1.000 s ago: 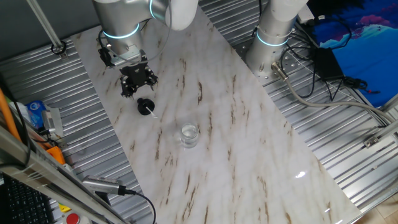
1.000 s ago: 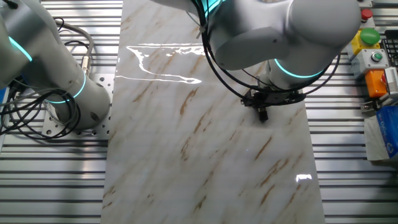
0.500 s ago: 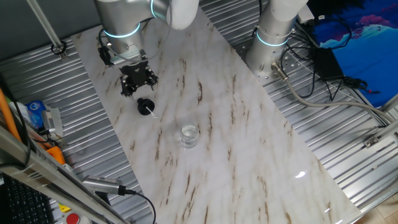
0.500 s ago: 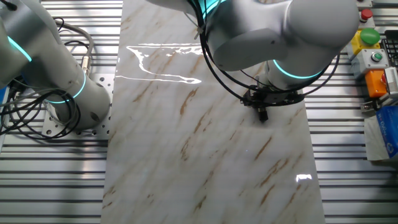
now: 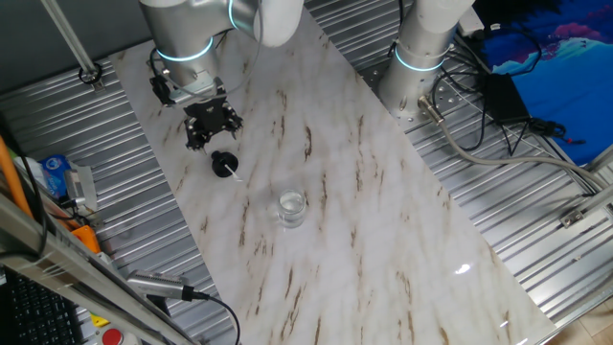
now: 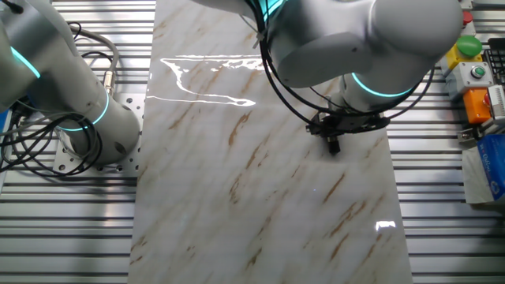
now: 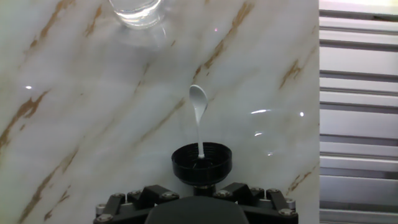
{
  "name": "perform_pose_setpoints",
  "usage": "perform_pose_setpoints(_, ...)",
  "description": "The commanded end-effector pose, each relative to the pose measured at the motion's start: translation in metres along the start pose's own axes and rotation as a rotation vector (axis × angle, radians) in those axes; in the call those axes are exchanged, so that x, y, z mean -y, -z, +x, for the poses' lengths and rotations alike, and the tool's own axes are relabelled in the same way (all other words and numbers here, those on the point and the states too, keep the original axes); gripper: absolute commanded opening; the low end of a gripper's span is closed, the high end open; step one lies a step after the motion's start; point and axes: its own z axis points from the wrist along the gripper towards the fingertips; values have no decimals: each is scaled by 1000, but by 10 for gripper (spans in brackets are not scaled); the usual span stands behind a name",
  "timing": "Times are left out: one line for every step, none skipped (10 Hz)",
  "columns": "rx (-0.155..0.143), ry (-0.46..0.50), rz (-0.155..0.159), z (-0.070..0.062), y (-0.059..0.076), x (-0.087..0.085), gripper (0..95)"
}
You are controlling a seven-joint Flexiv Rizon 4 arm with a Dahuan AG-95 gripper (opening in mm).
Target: Screw the lid onto the jar
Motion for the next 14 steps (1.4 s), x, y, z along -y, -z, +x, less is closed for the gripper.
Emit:
perform_pose_setpoints(0,12,0,0,0,0,760)
perform_pose_setpoints(6,17,1,0,0,0,760)
perform_pose_setpoints(16,23,1,0,0,0,760)
perform_pose_setpoints(32,34,1,0,0,0,760)
perform_pose_setpoints(33,42,2,0,0,-1,760)
perform_pose_setpoints(36,48,3,1,-2,-1,760)
perform_pose_setpoints(46,50,4,1,-4,0,760)
perform_pose_setpoints(61,52,5,2,-7,0,760)
perform_pose_setpoints(69,58,7,2,-9,1,760)
perform_pose_setpoints(81,68,8,1,-13,2,950)
perform_pose_setpoints(91,74,9,0,-15,3,950)
perform_pose_setpoints(94,81,8,0,-16,3,950)
perform_pose_setpoints(95,85,8,0,-16,3,950)
perform_pose_setpoints(95,89,8,0,-17,3,950)
